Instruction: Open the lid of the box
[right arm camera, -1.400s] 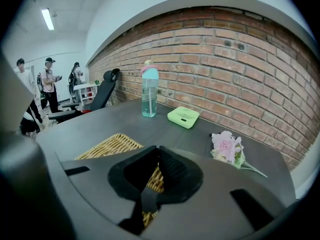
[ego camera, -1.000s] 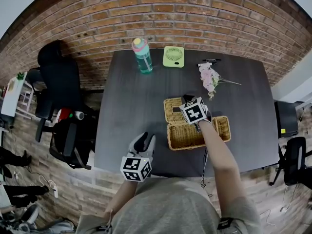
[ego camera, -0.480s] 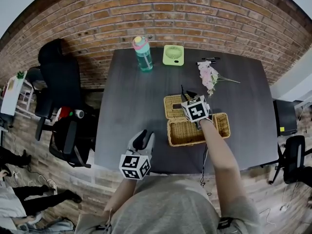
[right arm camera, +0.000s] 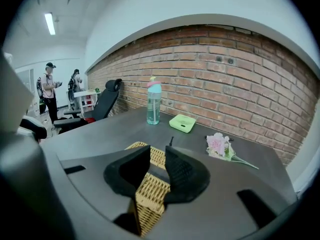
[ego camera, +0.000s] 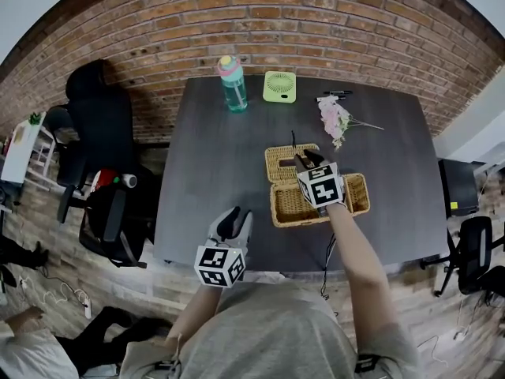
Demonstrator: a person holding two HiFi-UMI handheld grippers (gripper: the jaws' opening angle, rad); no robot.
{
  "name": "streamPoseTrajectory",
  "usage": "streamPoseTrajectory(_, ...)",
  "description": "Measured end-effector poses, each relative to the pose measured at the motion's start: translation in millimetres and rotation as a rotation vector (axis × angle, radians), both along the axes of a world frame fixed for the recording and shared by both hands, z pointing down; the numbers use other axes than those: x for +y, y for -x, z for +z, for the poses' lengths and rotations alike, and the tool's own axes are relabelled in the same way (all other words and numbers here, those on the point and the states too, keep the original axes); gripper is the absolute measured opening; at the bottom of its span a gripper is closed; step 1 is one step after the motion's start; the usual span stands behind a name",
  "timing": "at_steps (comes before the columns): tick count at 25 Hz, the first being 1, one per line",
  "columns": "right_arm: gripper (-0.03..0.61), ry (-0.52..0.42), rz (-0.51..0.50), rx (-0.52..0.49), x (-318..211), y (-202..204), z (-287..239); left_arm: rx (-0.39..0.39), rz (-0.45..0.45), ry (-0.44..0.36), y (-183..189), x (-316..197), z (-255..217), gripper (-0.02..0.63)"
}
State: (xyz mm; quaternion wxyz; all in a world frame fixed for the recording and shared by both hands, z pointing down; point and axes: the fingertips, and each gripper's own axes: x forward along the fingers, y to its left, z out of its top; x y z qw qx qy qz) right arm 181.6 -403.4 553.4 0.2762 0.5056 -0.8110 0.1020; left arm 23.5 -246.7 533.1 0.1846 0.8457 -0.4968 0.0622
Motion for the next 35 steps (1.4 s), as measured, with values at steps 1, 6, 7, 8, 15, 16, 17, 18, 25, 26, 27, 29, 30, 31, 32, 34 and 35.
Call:
streamPoseTrajectory(1,0.094,-0.007,0.003,-0.010,6,0,-3,0.000,0.003,-0.002,0,3,-1,0.129)
streamPoseTrajectory(6,0.094,-0.035,0.015,-0.057,37,1,-15,0.001,0.008,-0.013,-1,19,-4,0.127)
streamPoseTrajectory(7,0.094,-0.041,0.017,-0.064,44,1,-18,0.002,0.008,-0.015,-1,22,-5,0.127)
streamPoseTrajectory(8,0.094,-0.047,0.019,-0.072,50,2,-20,0.003,0.007,-0.017,-1,25,-6,0.127)
streamPoseTrajectory(15,0.091,-0.092,0.029,-0.126,98,6,-38,0.002,0.013,-0.033,-3,46,-11,0.120)
streamPoseTrajectory(16,0.090,-0.099,0.032,-0.137,105,6,-41,0.004,0.015,-0.036,-5,48,-12,0.118)
streamPoseTrajectory(17,0.085,-0.108,0.035,-0.146,112,6,-43,0.005,0.016,-0.040,-6,51,-13,0.117)
streamPoseTrajectory(18,0.076,-0.117,0.039,-0.153,120,5,-46,0.006,0.017,-0.044,-7,53,-15,0.117)
streamPoseTrajectory(25,0.012,-0.198,0.078,-0.200,173,-1,-61,0.011,0.024,-0.059,-9,73,-21,0.107)
streamPoseTrajectory(26,0.009,-0.206,0.084,-0.212,181,-2,-63,0.011,0.027,-0.059,-10,76,-22,0.106)
streamPoseTrajectory(27,0.006,-0.213,0.091,-0.223,189,-3,-64,0.010,0.031,-0.059,-11,80,-22,0.103)
streamPoseTrajectory(29,0.004,-0.229,0.103,-0.236,203,-6,-67,0.008,0.040,-0.060,-14,85,-24,0.097)
streamPoseTrajectory(30,0.003,-0.235,0.109,-0.239,209,-8,-67,0.006,0.045,-0.062,-15,88,-24,0.094)
streamPoseTrajectory(31,0.003,-0.240,0.114,-0.242,216,-9,-67,0.004,0.050,-0.064,-17,90,-24,0.088)
streamPoseTrajectory(32,0.003,-0.243,0.118,-0.247,222,-10,-66,0.003,0.055,-0.066,-18,93,-24,0.085)
streamPoseTrajectory(34,0.003,-0.249,0.127,-0.262,236,-12,-65,0.000,0.065,-0.072,-22,98,-24,0.075)
streamPoseTrajectory(35,0.003,-0.253,0.131,-0.270,242,-13,-65,-0.001,0.070,-0.075,-24,100,-24,0.071)
